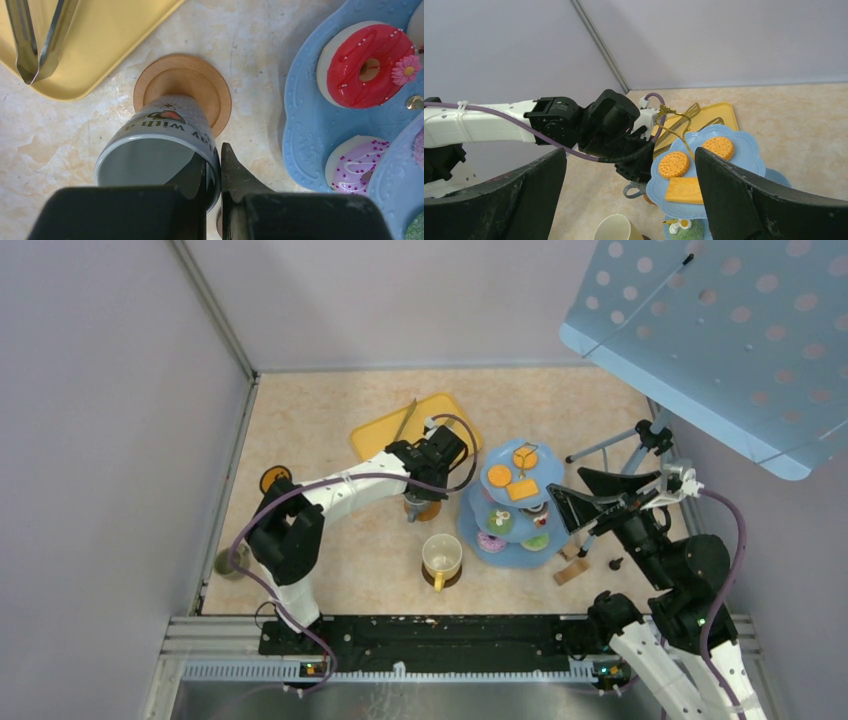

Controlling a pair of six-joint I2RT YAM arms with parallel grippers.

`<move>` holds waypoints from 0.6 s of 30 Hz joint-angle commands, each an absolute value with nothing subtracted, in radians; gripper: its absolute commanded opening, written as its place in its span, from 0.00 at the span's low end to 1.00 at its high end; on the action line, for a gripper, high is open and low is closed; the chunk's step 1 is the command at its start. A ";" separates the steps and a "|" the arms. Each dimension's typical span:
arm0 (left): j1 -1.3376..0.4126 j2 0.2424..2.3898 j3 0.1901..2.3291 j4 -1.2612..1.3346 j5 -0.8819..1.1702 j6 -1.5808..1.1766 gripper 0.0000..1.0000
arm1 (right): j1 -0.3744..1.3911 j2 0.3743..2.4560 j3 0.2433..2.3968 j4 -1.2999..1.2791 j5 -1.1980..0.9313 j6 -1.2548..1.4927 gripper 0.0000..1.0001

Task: Serve the afternoon tea

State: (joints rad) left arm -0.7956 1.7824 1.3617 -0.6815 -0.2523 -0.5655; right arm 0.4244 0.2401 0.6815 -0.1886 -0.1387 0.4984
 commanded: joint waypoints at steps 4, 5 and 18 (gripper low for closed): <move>-0.799 1.788 1.414 -0.642 -0.234 -0.554 0.05 | 0.417 0.232 0.698 -0.167 -0.132 0.492 0.97; -0.799 1.786 1.413 -0.641 -0.230 -0.555 0.11 | 0.418 0.232 0.696 -0.164 -0.133 0.495 0.97; -0.787 1.501 1.484 -0.778 -0.465 -0.408 0.78 | 0.418 0.234 0.691 -0.156 -0.136 0.494 0.97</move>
